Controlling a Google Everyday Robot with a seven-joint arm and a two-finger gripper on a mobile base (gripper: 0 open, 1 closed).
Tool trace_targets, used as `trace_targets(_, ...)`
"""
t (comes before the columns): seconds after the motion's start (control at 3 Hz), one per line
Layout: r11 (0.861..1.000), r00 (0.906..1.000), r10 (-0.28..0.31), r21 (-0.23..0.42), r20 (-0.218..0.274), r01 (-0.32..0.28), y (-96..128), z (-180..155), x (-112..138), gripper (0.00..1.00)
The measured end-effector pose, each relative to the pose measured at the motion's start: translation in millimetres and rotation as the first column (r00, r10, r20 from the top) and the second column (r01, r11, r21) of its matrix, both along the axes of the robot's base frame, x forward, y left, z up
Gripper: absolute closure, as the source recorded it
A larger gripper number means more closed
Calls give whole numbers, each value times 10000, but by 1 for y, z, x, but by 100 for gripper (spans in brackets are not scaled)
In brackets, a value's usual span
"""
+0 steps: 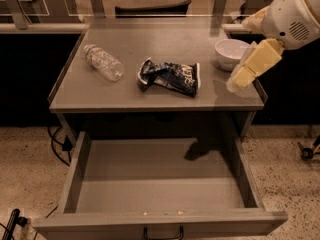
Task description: Place blue chip bag into top drawer
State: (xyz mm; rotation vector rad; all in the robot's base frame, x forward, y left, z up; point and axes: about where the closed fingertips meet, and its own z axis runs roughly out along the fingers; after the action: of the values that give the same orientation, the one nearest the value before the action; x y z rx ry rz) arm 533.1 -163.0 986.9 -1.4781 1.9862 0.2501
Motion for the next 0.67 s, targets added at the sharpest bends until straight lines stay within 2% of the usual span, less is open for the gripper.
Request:
trace_targets(0.33,9957,9981,408,818,457,-444,44,8,30,0)
trace_targets(0.67,9886,9947,713,1272,742,-804,86,16,53,0)
